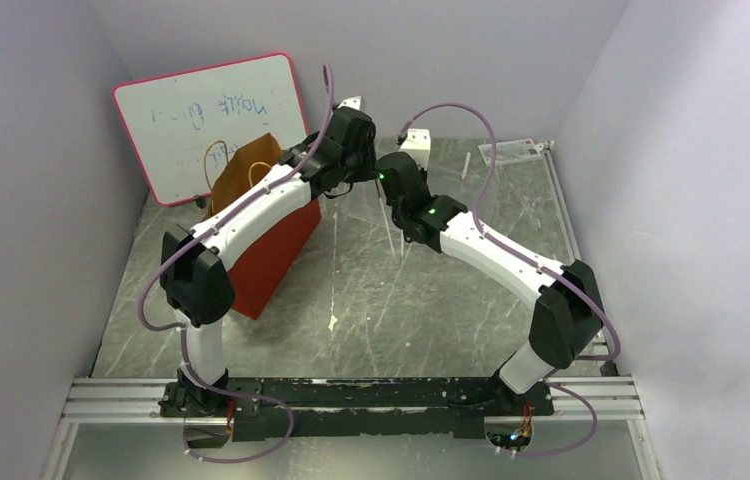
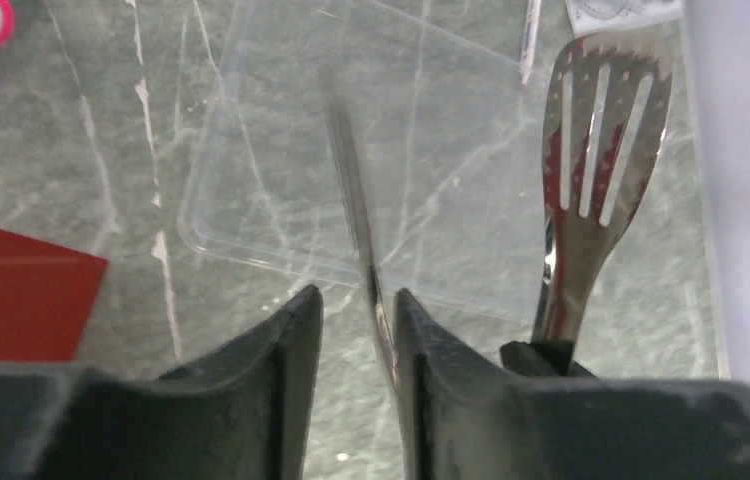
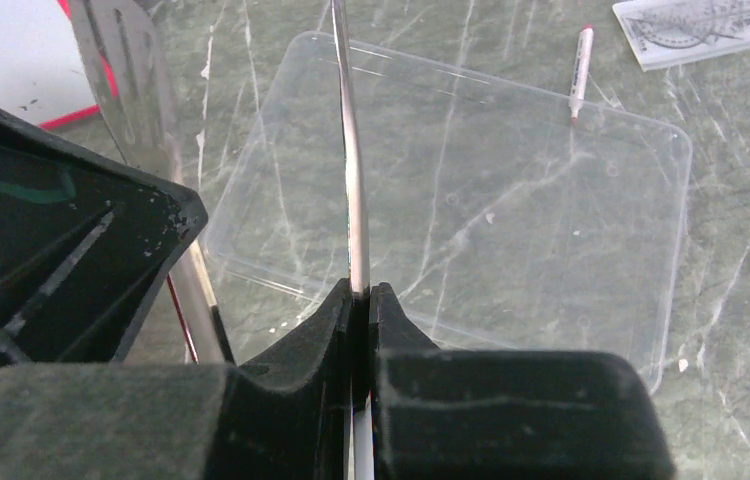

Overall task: Take the fake bread out of the paper bag
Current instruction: Pick up the clamp from the container, then adjust the paper bag at the center of the board.

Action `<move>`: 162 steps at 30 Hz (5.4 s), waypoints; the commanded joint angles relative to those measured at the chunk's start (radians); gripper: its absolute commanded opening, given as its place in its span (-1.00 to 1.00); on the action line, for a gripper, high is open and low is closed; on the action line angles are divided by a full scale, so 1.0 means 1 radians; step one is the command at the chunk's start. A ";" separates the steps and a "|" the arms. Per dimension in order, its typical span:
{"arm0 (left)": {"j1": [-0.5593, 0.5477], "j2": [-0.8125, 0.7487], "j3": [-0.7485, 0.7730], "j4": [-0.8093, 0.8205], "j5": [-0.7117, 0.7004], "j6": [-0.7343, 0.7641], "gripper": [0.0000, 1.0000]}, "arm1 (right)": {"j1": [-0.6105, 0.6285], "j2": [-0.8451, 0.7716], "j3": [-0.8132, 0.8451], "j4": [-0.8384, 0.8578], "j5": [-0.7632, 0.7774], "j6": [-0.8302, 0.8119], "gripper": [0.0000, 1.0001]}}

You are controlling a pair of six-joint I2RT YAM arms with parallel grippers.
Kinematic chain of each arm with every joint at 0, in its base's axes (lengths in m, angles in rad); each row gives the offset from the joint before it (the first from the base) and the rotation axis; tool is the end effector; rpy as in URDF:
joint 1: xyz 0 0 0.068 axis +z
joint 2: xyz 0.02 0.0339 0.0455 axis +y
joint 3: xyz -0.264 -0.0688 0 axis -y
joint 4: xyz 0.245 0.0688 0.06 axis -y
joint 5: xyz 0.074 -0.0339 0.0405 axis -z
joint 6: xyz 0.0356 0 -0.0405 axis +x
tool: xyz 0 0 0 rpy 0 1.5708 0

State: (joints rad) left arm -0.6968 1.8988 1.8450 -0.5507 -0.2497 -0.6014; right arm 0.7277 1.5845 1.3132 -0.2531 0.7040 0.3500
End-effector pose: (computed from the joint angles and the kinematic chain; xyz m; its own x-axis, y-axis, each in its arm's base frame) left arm 0.3448 -0.2770 0.3485 -0.6230 -0.1935 -0.7579 0.1376 0.9267 -0.3497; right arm 0.2866 0.2244 0.3190 -0.3816 0.0101 -0.9243 0.0449 0.9990 -0.0076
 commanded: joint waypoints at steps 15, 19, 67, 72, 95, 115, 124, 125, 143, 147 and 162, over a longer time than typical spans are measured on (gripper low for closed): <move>0.119 -0.071 -0.113 -0.007 -0.066 0.032 -0.86 | -0.271 -0.102 -0.055 0.021 -0.021 0.043 -1.00; 0.157 -0.091 -0.138 0.005 -0.066 0.038 -0.86 | -0.313 -0.103 -0.069 0.021 -0.020 0.033 -1.00; 0.174 -0.605 -0.143 -0.057 -0.586 0.172 0.85 | -0.350 0.424 0.076 0.169 -0.348 -0.021 -0.21; 0.214 -0.672 -0.163 -0.202 -0.576 0.086 0.90 | -0.349 0.416 0.084 0.159 -0.349 -0.010 0.03; 0.546 -0.794 -0.448 -0.286 -0.039 0.150 1.00 | -0.260 0.224 0.039 0.060 -0.268 0.052 0.12; 0.626 -0.723 -0.578 -0.148 0.141 0.224 0.86 | -0.240 0.192 -0.061 0.117 -0.294 0.026 0.31; 0.629 -0.680 -0.599 -0.109 0.174 0.224 0.45 | -0.240 0.216 -0.068 0.098 -0.295 -0.003 0.72; 0.629 -0.678 -0.604 -0.104 0.176 0.224 0.38 | -0.240 0.217 -0.069 0.095 -0.296 -0.005 0.81; 0.629 -0.660 -0.645 -0.049 0.229 0.224 -0.58 | -0.240 0.235 -0.167 0.189 -0.377 -0.037 1.00; 0.629 -0.662 -0.648 -0.046 0.238 0.224 -0.59 | -0.240 0.242 -0.180 0.205 -0.388 -0.042 1.00; 0.628 -0.652 -0.639 -0.040 0.257 0.215 -0.61 | -0.240 0.266 -0.199 0.250 -0.417 -0.062 1.00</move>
State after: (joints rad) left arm -0.0753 1.2438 1.2087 -0.6273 -0.0288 -0.3813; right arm 0.4843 1.8194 1.1198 -0.0338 0.2955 0.3050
